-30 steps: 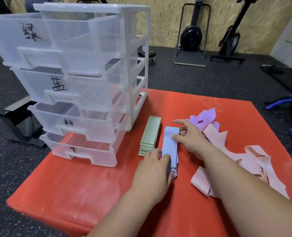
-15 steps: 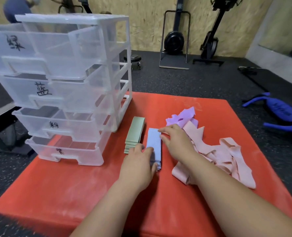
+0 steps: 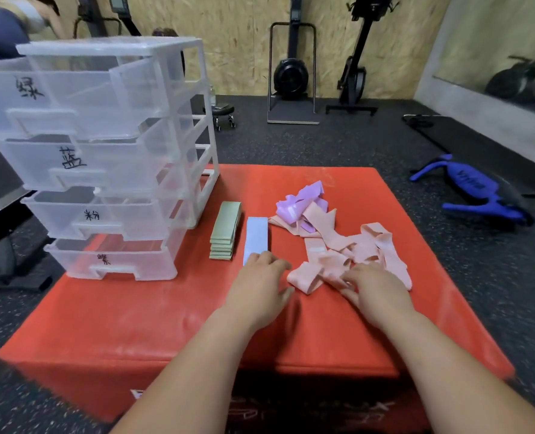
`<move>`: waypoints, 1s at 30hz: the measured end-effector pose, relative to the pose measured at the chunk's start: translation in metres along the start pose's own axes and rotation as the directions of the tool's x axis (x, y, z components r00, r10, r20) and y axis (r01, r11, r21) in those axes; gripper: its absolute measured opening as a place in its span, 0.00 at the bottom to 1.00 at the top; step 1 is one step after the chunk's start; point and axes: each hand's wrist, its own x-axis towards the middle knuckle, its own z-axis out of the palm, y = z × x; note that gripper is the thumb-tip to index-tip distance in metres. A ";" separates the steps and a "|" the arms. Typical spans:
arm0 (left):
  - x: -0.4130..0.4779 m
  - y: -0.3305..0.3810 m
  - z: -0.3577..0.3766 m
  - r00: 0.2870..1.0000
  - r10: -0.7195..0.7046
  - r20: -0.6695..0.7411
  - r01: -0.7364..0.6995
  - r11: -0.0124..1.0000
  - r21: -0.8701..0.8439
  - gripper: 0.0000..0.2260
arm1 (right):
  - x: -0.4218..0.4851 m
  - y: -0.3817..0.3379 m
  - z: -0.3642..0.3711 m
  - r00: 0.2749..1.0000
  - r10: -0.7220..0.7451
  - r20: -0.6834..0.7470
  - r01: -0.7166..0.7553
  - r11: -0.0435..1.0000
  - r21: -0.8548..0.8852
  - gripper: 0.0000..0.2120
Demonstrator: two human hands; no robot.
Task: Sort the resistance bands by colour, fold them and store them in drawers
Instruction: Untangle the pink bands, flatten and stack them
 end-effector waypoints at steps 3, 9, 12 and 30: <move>-0.008 0.017 0.001 0.997 0.038 0.070 -0.041 0.999 0.035 0.22 | -0.010 0.011 -0.009 0.991 0.103 -0.083 -0.114 0.984 -0.139 0.09; -0.018 0.034 0.005 0.988 0.060 0.144 -0.070 0.996 0.061 0.25 | -0.024 0.025 -0.026 0.971 0.225 -0.084 -0.236 0.959 -0.155 0.13; -0.015 0.034 0.011 0.977 0.058 0.207 -0.076 0.994 0.075 0.26 | -0.036 0.026 -0.022 0.981 0.181 0.071 -0.173 0.979 -0.103 0.20; 0.032 0.042 0.023 0.984 0.156 0.088 -0.145 0.983 -0.116 0.21 | -0.011 0.059 -0.036 0.890 0.290 -0.352 -0.226 0.951 0.212 0.03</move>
